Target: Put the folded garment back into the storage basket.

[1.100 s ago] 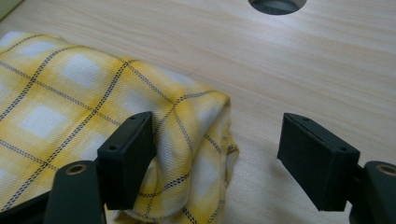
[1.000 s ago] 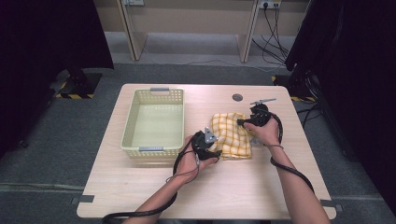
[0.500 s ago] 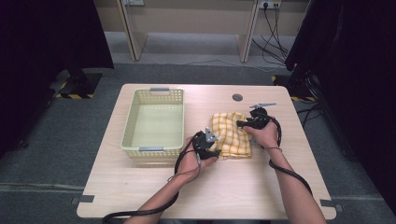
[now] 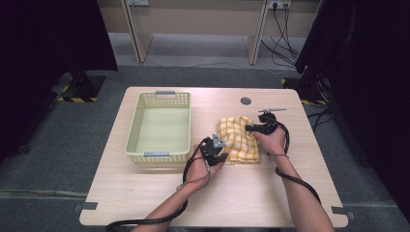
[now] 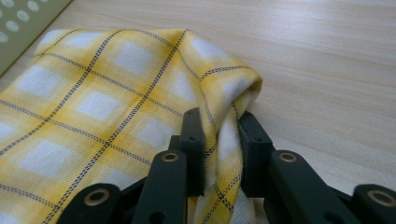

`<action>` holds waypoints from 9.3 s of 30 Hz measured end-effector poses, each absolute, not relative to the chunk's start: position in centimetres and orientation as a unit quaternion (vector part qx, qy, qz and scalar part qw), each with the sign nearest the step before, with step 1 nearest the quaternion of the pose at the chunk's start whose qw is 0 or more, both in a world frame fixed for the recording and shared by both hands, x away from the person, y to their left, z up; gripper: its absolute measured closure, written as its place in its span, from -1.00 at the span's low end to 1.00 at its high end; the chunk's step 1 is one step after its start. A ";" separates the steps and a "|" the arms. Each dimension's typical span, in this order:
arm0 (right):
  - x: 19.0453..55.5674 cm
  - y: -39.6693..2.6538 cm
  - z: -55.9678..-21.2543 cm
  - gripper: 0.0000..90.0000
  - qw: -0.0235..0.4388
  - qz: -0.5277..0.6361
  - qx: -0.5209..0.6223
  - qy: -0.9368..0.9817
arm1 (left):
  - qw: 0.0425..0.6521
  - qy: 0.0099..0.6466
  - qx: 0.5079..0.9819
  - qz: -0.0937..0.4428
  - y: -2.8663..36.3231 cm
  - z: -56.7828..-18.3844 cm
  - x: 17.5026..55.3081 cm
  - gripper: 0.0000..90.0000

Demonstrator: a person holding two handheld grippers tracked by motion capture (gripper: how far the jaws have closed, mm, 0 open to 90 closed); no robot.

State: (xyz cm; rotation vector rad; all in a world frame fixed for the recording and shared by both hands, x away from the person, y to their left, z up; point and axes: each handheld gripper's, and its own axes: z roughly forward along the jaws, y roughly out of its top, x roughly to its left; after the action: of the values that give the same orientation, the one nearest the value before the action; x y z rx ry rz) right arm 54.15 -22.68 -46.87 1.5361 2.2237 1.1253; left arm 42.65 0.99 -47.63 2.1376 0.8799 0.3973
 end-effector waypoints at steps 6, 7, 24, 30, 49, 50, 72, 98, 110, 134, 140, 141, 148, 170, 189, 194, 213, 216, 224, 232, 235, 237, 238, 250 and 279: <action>54.0 -22.3 -46.7 0.72 0.110 0.381 0.526 0.753 | 0.389 0.344 0.840 0.161 0.9 -47.6 42.4 0.82; 54.0 -22.3 -46.6 0.73 0.112 0.381 0.526 0.752 | 0.388 0.344 0.839 0.164 0.9 -47.6 42.4 0.83; 52.6 -21.5 -42.4 0.73 0.140 0.415 0.506 0.743 | 0.407 0.345 0.822 0.198 2.6 -44.8 41.6 0.85; 52.5 -21.0 -41.4 0.73 0.146 0.420 0.501 0.743 | 0.414 0.345 0.817 0.205 3.2 -44.0 41.3 0.85; 52.6 -19.5 -39.3 0.73 0.155 0.433 0.487 0.742 | 0.422 0.347 0.807 0.224 4.7 -42.1 41.1 0.85; 52.6 -19.3 -39.0 0.73 0.154 0.435 0.487 0.742 | 0.423 0.347 0.806 0.226 5.0 -41.7 41.0 0.85; 53.4 -16.1 -36.1 0.72 0.162 0.451 0.465 0.745 | 0.425 0.352 0.794 0.254 7.5 -39.8 40.8 0.85; 54.2 -12.9 -34.6 0.71 0.161 0.455 0.448 0.752 | 0.422 0.367 0.785 0.266 9.8 -39.0 40.8 0.85; 54.6 -11.0 -33.9 0.71 0.160 0.459 0.440 0.755 | 0.420 0.376 0.780 0.272 11.3 -38.7 40.8 0.85; 55.3 -7.4 -33.4 0.71 0.154 0.463 0.427 0.761 | 0.415 0.397 0.769 0.282 14.1 -38.4 40.7 0.85; 55.5 -6.5 -33.1 0.70 0.154 0.463 0.422 0.764 | 0.415 0.400 0.766 0.285 14.7 -38.4 40.7 0.85; 55.5 -6.4 -33.0 0.70 0.154 0.463 0.421 0.765 | 0.414 0.401 0.766 0.286 14.8 -38.4 40.7 0.85; 55.6 -5.4 -32.8 0.70 0.151 0.465 0.418 0.765 | 0.412 0.406 0.763 0.289 15.6 -38.3 40.6 0.85; 56.0 -3.6 -32.6 0.70 0.143 0.468 0.410 0.770 | 0.408 0.420 0.755 0.295 17.3 -38.4 40.6 0.85; 56.2 -1.6 -32.7 0.70 0.138 0.468 0.404 0.774 | 0.403 0.434 0.748 0.298 19.2 -38.5 40.6 0.85; 56.3 -1.1 -32.9 0.69 0.135 0.467 0.400 0.777 | 0.402 0.442 0.745 0.299 19.7 -38.9 40.6 0.85; 56.4 0.3 -33.4 0.70 0.126 0.466 0.398 0.780 | 0.392 0.454 0.741 0.302 21.2 -39.2 40.6 0.85; 56.5 0.6 -33.5 0.70 0.126 0.466 0.395 0.782 | 0.390 0.456 0.741 0.302 21.4 -39.3 40.6 0.85; 56.5 1.0 -33.7 0.70 0.123 0.466 0.396 0.782 | 0.390 0.460 0.738 0.303 21.9 -39.5 40.5 0.85; 56.5 1.5 -33.8 0.70 0.122 0.467 0.393 0.783 | 0.388 0.462 0.736 0.305 22.4 -39.4 40.4 0.85; 56.5 1.7 -33.8 0.69 0.122 0.467 0.392 0.783 | 0.388 0.463 0.736 0.306 22.5 -39.4 40.4 0.85; 56.5 1.8 -33.8 0.69 0.121 0.467 0.392 0.783 | 0.386 0.464 0.736 0.306 22.7 -39.4 40.4 0.85; 56.5 1.8 -33.8 0.69 0.121 0.467 0.392 0.783 | 0.386 0.464 0.736 0.306 22.7 -39.4 40.4 0.85; 56.7 2.5 -34.4 0.69 0.117 0.465 0.395 0.784 | 0.384 0.468 0.736 0.302 23.1 -39.7 40.4 0.85; 57.5 4.0 -36.7 0.68 0.113 0.445 0.405 0.791 | 0.351 0.486 0.747 0.286 24.2 -40.7 41.5 0.85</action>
State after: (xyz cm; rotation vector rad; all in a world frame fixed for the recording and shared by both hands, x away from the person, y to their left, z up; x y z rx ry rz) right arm 57.52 3.99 -36.71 1.1871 2.3203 1.3040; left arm 41.54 24.25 -40.75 1.9351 1.2590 0.7412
